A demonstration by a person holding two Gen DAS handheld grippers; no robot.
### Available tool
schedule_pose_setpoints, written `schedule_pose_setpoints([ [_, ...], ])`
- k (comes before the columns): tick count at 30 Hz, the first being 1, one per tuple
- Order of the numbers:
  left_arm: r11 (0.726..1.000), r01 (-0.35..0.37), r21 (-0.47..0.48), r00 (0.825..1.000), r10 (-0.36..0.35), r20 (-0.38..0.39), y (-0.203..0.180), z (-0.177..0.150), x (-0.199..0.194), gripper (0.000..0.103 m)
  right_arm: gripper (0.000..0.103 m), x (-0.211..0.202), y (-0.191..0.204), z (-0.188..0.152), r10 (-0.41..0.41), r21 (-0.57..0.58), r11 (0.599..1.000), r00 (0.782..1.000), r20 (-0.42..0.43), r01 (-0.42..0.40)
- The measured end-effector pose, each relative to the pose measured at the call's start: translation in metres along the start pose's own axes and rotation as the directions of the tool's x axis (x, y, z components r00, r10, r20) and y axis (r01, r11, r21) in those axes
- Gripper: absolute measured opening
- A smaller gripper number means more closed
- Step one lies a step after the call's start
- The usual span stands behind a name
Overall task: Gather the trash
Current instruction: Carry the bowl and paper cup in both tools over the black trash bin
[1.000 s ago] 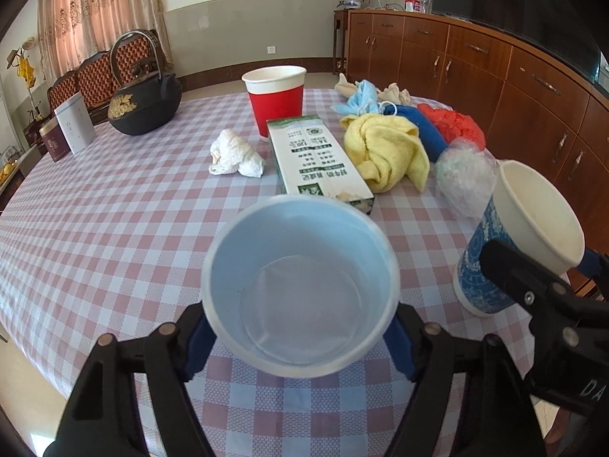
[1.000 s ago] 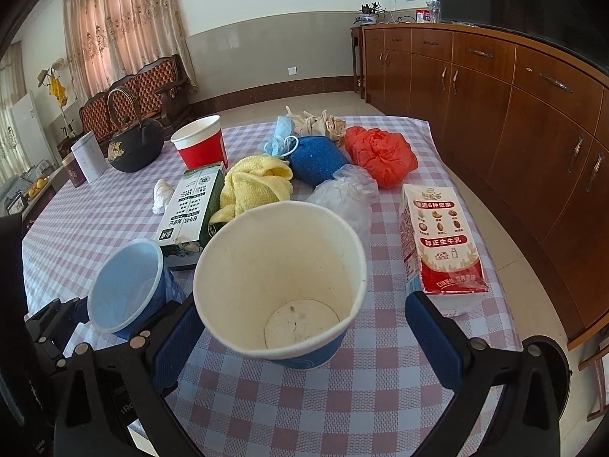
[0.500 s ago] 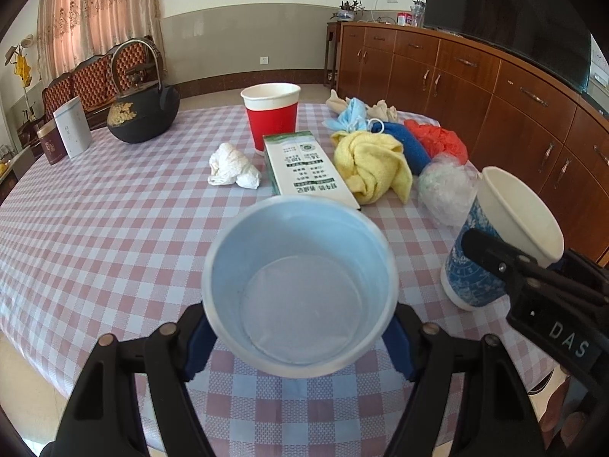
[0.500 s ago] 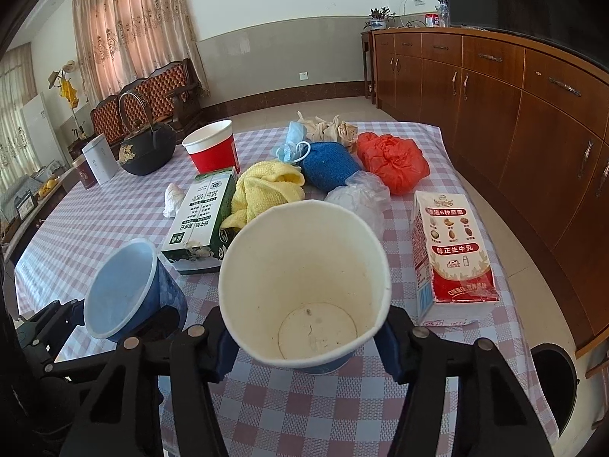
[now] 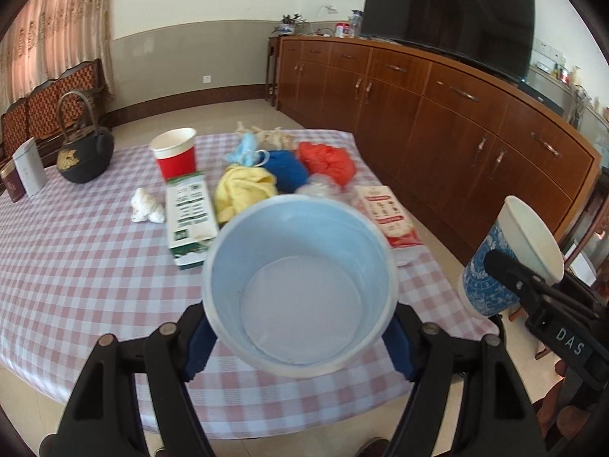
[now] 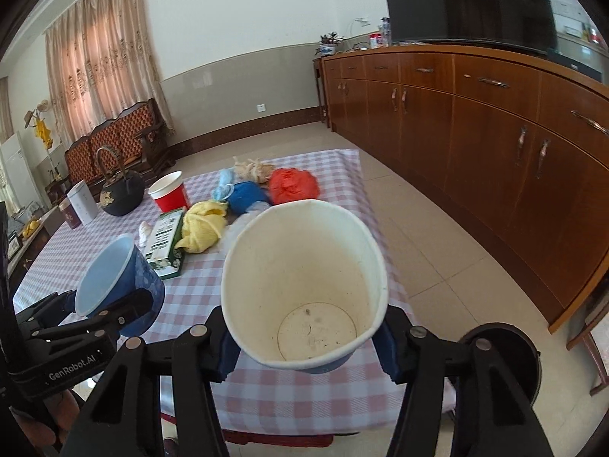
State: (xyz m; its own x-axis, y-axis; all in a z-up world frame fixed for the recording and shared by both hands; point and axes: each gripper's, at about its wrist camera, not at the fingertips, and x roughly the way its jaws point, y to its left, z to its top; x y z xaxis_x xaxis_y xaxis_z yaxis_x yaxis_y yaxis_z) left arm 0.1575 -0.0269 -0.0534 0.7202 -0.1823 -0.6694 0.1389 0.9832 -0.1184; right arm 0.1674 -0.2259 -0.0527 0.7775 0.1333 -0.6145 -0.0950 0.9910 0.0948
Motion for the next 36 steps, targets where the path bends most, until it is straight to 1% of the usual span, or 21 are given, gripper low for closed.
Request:
schedule_pose_setpoints([
  [3,0.995,0.083,0.048,0.996,-0.082,-0.023,-0.04,0.002,0.004,0.075,0.06,-0.022,-0.04,-0.008,-0.069,0.056,0.996,0.998,0.009,0.069],
  [6,0.982,0.161,0.097,0.986,-0.157,-0.05,-0.082,-0.002,0.009,0.075,0.06,-0.041,-0.081,-0.018,-0.135,0.116,0.984,0.991,0.003,0.134],
  [9,0.962,0.235,0.139,0.97,-0.225,-0.089,-0.123,-0.008,0.016,0.075,0.06,-0.058,-0.121,-0.031,-0.197,0.176,0.965,0.98,-0.011,0.196],
  [11,0.945,0.286,0.157,0.955,-0.268,-0.124,-0.149,-0.012,0.021,0.075,0.06,-0.068,-0.147,-0.041,-0.233,0.213,0.949,0.972,-0.027,0.234],
  [13,0.93,0.322,0.174,0.943,-0.299,-0.15,-0.175,-0.017,0.026,0.075,0.06,-0.074,-0.171,-0.051,-0.262,0.248,0.932,0.964,-0.047,0.266],
  [16,0.912,0.359,0.2,0.927,-0.324,-0.188,-0.207,-0.025,0.037,0.075,0.06,-0.079,-0.207,-0.069,-0.29,0.295,0.906,0.953,-0.086,0.303],
  [19,0.901,0.372,0.223,0.919,-0.325,-0.221,-0.233,-0.033,0.052,0.075,0.06,-0.072,-0.24,-0.085,-0.304,0.33,0.884,0.943,-0.135,0.332],
  [21,0.898,0.372,0.236,0.917,-0.317,-0.241,-0.247,-0.038,0.066,0.075,0.06,-0.064,-0.26,-0.095,-0.303,0.352,0.869,0.937,-0.173,0.346],
  [25,0.898,0.362,0.249,0.914,-0.289,-0.286,-0.273,-0.048,0.097,0.075,0.06,-0.042,-0.298,-0.113,-0.282,0.397,0.845,0.93,-0.235,0.357],
  [27,0.901,0.359,0.245,0.908,-0.276,-0.317,-0.28,-0.054,0.114,0.075,0.06,-0.026,-0.315,-0.119,-0.264,0.419,0.834,0.926,-0.269,0.359],
  [28,0.905,0.35,0.243,0.907,-0.263,-0.329,-0.282,-0.058,0.122,0.075,0.06,-0.018,-0.318,-0.12,-0.252,0.427,0.83,0.925,-0.285,0.358],
  [30,0.907,0.349,0.235,0.899,-0.254,-0.356,-0.286,-0.064,0.137,0.075,0.06,0.0,-0.33,-0.124,-0.239,0.437,0.823,0.919,-0.314,0.363],
  [33,0.912,0.336,0.236,0.893,-0.229,-0.387,-0.292,-0.074,0.156,0.075,0.06,0.025,-0.345,-0.131,-0.233,0.428,0.82,0.904,-0.359,0.381],
  [36,0.916,0.327,0.233,0.882,-0.207,-0.424,-0.298,-0.08,0.174,0.076,0.06,0.049,-0.354,-0.137,-0.222,0.419,0.818,0.888,-0.402,0.394],
])
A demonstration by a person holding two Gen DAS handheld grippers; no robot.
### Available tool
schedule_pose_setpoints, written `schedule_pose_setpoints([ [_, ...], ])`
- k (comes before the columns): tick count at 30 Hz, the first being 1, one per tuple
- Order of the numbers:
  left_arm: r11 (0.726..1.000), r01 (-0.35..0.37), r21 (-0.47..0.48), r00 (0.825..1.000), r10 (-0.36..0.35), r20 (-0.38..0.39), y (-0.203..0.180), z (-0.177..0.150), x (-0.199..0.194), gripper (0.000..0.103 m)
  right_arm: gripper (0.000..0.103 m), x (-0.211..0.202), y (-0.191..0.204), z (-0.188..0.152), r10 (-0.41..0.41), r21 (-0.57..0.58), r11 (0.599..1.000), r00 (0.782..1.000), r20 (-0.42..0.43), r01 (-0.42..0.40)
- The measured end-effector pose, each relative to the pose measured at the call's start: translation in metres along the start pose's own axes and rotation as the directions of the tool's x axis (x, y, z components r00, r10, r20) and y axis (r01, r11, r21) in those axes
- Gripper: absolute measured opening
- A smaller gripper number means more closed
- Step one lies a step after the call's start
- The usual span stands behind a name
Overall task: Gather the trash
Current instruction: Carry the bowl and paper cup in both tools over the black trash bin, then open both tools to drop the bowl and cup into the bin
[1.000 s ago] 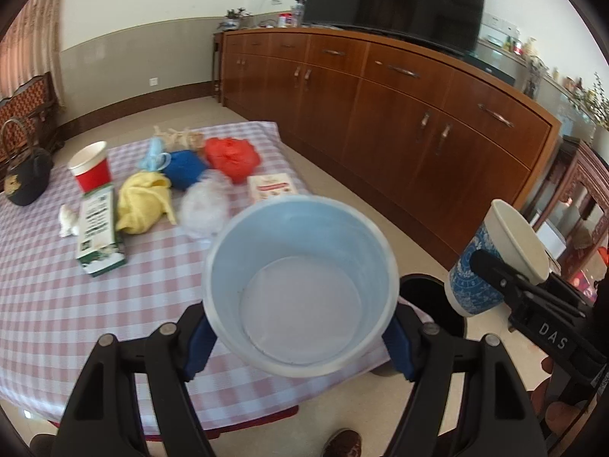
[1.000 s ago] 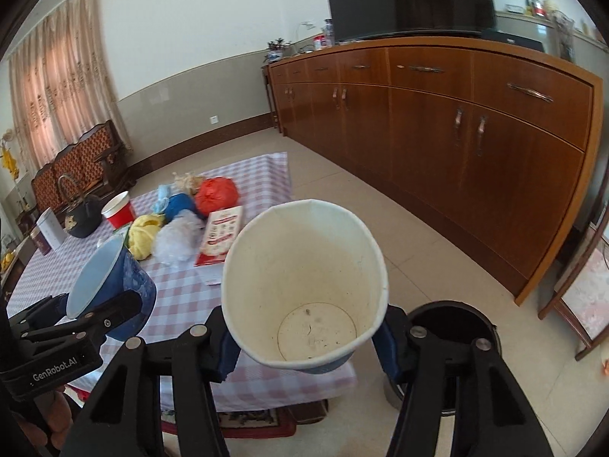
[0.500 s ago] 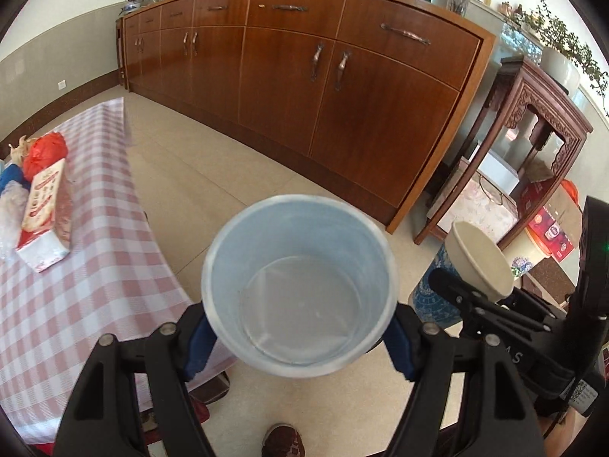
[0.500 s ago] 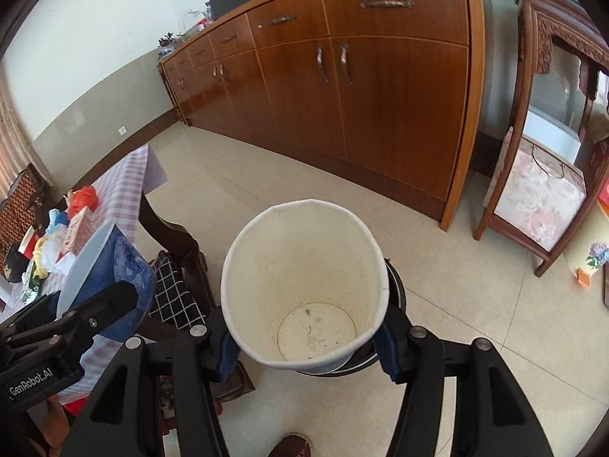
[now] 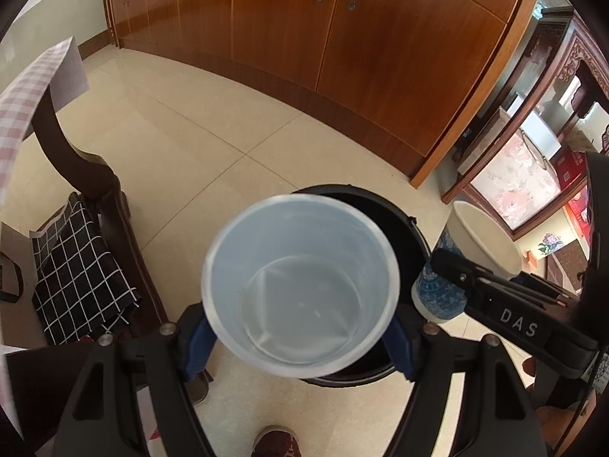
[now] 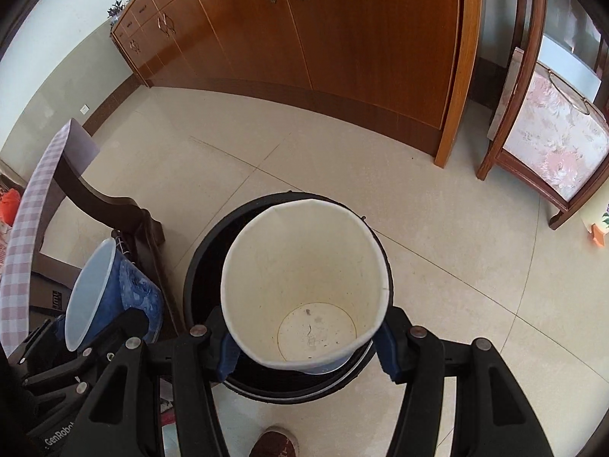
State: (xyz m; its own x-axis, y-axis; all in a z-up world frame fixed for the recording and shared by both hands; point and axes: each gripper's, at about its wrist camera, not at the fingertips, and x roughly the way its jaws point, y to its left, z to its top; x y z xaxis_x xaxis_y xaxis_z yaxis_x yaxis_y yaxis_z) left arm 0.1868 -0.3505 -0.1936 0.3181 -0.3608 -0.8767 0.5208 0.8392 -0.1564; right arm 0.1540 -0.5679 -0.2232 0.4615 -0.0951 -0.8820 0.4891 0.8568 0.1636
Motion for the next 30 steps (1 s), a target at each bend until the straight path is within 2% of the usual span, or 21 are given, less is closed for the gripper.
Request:
schedule_pose_setpoints([
  [4,1.0,-0.017,-0.008,0.999,0.016,-0.051,-0.007,0.006,0.029,0.076,0.06,0.021,-0.001,0.005,-0.004,0.013,1.0,0.999,-0.047,0.004],
  [11,1.0,-0.019,-0.019,0.995,0.018,-0.098,-0.004,0.009,0.049,0.077,0.065,0.037,-0.004,0.015,-0.023,0.027,0.999,0.998,-0.064,0.024],
  [13,1.0,-0.025,-0.017,0.994,0.023,-0.107,-0.003,0.01,0.052,0.08,0.071,0.041,-0.006,0.018,-0.049,0.033,0.998,0.997,-0.066,0.051],
  [15,0.999,-0.027,-0.022,0.994,0.024,-0.109,-0.001,0.012,0.054,0.083,0.083,0.04,-0.009,0.02,-0.068,0.046,0.996,0.996,-0.056,0.071],
  [22,0.998,-0.034,-0.052,0.998,0.031,-0.063,0.004,0.018,0.044,0.083,0.083,0.017,-0.025,0.024,-0.071,0.132,0.989,0.997,0.019,0.068],
  [27,0.996,-0.087,-0.032,0.996,0.088,0.011,-0.001,0.019,0.017,0.083,0.083,-0.006,-0.028,0.018,-0.104,0.138,0.986,0.993,0.054,0.096],
  [30,0.995,-0.096,-0.009,0.994,0.096,0.044,-0.005,0.021,-0.004,0.083,0.083,-0.022,-0.025,0.012,-0.125,0.132,0.984,0.99,0.057,0.117],
])
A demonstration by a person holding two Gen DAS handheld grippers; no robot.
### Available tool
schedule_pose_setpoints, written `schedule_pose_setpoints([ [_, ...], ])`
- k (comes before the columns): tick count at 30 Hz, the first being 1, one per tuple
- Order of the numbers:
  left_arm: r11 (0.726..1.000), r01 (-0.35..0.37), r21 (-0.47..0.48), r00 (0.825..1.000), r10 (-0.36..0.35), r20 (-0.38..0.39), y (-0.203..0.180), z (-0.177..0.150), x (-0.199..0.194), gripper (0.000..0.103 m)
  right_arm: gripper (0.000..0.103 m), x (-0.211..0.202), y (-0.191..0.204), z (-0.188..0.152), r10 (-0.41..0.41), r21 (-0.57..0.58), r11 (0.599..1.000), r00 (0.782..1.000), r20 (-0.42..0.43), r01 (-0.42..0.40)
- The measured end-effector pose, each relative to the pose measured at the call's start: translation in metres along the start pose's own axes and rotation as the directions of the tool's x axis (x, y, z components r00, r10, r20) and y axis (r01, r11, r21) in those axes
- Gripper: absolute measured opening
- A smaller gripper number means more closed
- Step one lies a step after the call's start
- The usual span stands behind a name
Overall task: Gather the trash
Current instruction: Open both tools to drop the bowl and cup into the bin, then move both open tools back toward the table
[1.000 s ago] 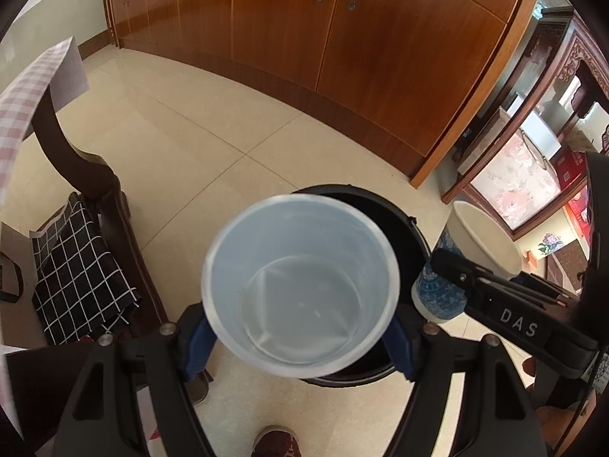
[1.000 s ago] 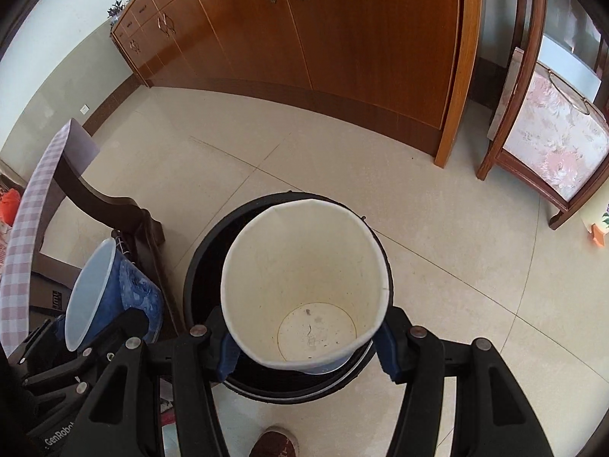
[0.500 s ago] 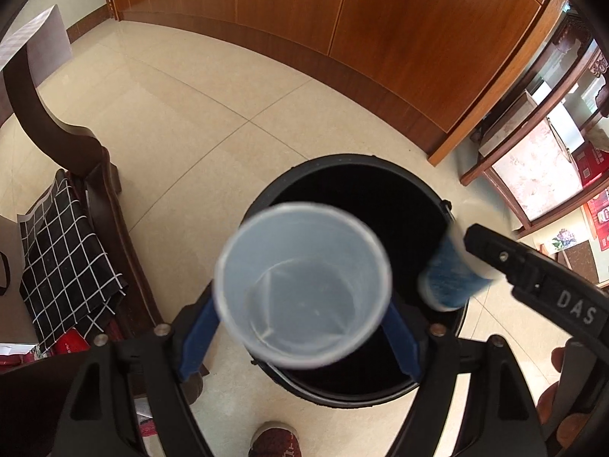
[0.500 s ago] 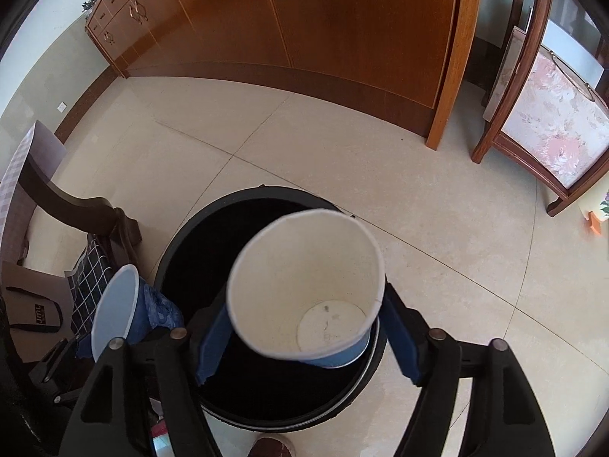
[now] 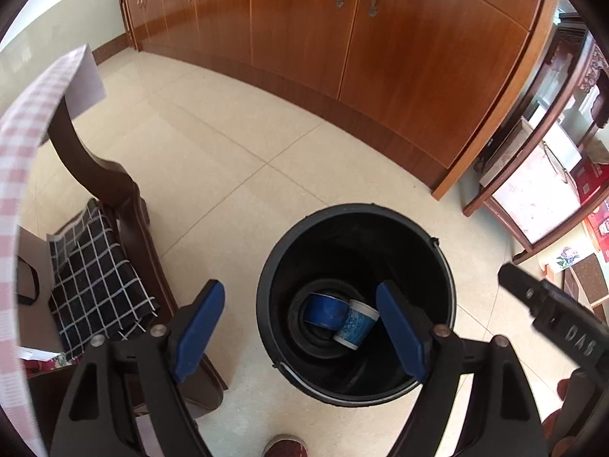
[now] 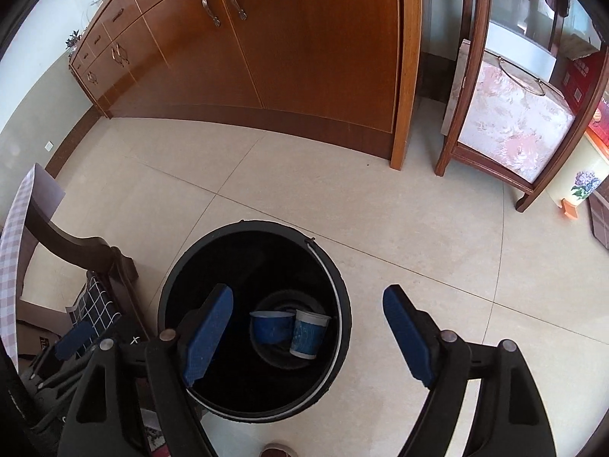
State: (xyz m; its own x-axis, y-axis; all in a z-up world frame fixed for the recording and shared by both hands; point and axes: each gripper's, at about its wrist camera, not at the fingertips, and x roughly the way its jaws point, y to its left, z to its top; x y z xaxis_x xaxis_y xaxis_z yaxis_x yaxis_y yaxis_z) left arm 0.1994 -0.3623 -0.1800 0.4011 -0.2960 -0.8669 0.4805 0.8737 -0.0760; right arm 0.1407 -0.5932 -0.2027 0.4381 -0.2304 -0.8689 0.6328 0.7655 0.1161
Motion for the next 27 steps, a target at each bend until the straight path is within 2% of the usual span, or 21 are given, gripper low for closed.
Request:
schedule_pose_setpoints([
  [5,1.0,-0.005,0.004,0.998,0.005,0.056,0.005,0.003,-0.042,0.083,0.083,-0.034,0.006,-0.013,0.003,-0.017,1.0,1.0,0.005,-0.003],
  [13,0.999,-0.004,-0.052,0.99,0.011,0.143,0.031,-0.006,-0.119,0.083,0.083,-0.122,0.033,-0.024,0.071,-0.072,0.996,0.987,0.142,-0.061],
  [20,0.986,-0.089,-0.139,0.97,0.117,0.213,0.09,-0.036,-0.176,0.083,0.086,-0.183,0.09,-0.038,0.208,-0.193,0.967,0.951,0.228,-0.165],
  [27,0.938,-0.182,-0.296,0.938,0.256,0.235,0.173,-0.061,-0.212,0.083,0.086,-0.214,0.169,-0.069,0.359,-0.342,0.899,0.906,0.224,-0.272],
])
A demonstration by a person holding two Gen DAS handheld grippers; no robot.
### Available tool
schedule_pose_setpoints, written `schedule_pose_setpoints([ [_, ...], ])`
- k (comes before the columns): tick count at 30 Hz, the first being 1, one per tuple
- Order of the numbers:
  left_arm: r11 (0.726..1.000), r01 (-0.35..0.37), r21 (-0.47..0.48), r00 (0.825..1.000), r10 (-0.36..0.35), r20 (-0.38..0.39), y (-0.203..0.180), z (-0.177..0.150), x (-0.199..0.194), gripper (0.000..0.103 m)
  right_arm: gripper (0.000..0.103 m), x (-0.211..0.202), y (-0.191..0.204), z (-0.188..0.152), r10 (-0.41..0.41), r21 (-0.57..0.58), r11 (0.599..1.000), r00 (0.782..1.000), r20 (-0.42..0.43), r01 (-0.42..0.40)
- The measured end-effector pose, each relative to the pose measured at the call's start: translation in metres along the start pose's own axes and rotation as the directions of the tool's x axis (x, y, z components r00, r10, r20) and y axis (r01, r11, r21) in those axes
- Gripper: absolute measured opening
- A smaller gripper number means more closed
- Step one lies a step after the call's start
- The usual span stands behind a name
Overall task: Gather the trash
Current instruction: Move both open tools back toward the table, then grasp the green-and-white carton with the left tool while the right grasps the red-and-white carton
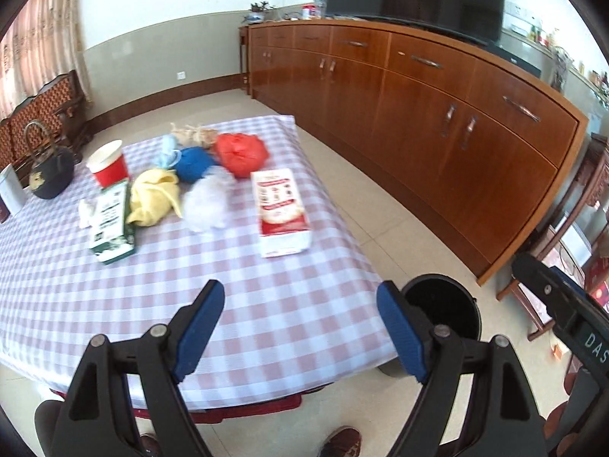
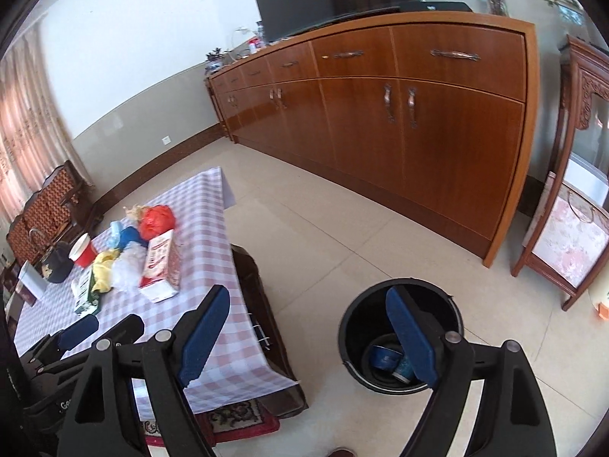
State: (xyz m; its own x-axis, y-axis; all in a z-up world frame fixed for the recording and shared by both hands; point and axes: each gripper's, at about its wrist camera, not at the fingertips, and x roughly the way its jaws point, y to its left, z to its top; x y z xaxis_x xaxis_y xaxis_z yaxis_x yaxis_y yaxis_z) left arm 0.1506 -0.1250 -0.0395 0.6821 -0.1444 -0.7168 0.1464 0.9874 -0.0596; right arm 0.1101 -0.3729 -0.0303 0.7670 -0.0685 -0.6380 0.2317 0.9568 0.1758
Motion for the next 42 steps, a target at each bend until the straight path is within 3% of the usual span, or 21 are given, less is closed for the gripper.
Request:
schedule_pose_setpoints([
  [10,0.977,-0.137,-0.165,0.99,0.142,0.015,0.108,-0.014,-0.013,0.083,0.086,0.012,0.105,-0.012,0.135,-0.149,0.98,0.991,-0.015,-0.135],
  [15,0.961,-0.174,-0.215,0.984,0.179,0.006,0.14,-0.017,-0.008,0.083,0.086,0.022,0.142,-0.015,0.168,-0.206,0.963,0.985,-0.032,-0.171],
  [27,0.943,-0.211,-0.257,0.977,0.208,-0.039,0.17,-0.015,0.014,0.083,0.086,0.062,0.186,-0.017,0.178,-0.258,0.947,0.981,-0.082,-0.193],
  [42,0.935,-0.232,-0.268,0.972,0.217,-0.085,0.189,0.002,0.062,0.083,0.086,0.14,0.197,-0.013,0.119,-0.245,0.957,0.979,-0.163,-0.157],
])
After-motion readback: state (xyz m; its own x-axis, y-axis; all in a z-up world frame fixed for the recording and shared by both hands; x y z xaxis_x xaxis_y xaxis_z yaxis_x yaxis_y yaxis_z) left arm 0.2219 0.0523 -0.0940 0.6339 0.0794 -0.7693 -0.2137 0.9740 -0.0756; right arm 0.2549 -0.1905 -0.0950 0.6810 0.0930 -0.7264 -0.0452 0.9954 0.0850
